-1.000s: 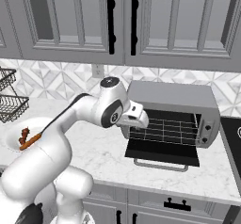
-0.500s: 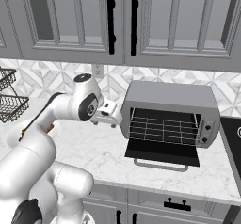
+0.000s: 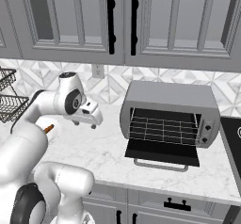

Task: Pick up the kebab skewer and baguette bread, and place them inside the toaster oven. Close the toaster oven door and start by setting the timer.

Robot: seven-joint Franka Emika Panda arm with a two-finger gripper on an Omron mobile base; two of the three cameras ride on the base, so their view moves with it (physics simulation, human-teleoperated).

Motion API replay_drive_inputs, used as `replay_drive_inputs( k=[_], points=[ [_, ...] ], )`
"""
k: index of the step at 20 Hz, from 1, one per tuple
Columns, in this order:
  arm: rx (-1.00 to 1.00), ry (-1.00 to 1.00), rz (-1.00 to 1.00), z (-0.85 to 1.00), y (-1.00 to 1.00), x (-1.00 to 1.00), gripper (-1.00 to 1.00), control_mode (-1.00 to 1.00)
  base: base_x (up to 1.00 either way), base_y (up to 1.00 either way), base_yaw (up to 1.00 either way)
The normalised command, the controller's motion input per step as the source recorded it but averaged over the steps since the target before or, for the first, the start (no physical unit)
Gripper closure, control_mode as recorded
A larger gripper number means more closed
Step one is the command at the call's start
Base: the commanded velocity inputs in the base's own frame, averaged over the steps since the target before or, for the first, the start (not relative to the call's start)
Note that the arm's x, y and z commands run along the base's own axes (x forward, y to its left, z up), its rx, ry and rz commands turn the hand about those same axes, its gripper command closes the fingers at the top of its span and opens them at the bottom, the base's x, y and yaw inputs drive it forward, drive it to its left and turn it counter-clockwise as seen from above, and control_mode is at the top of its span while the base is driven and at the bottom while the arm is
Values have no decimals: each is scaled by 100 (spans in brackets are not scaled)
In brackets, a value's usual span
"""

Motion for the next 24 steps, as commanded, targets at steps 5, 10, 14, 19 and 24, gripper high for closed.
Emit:
replay_drive_inputs(
  k=[5, 10, 14, 19, 24],
  points=[
    [0, 5, 0, -14, 79, -1, -100, -100, 0, 0, 0],
    [0, 9, 0, -20, 81, 0, -100, -100, 0, 0, 0],
    [2, 8, 0, -18, 73, -2, -100, -100, 0, 0, 0],
    [1, 9, 3, -22, 56, -40, -100, -100, 0, 0, 0],
    [0, 3, 6, -15, 54, -39, -100, -100, 0, 0, 0]
  ],
)
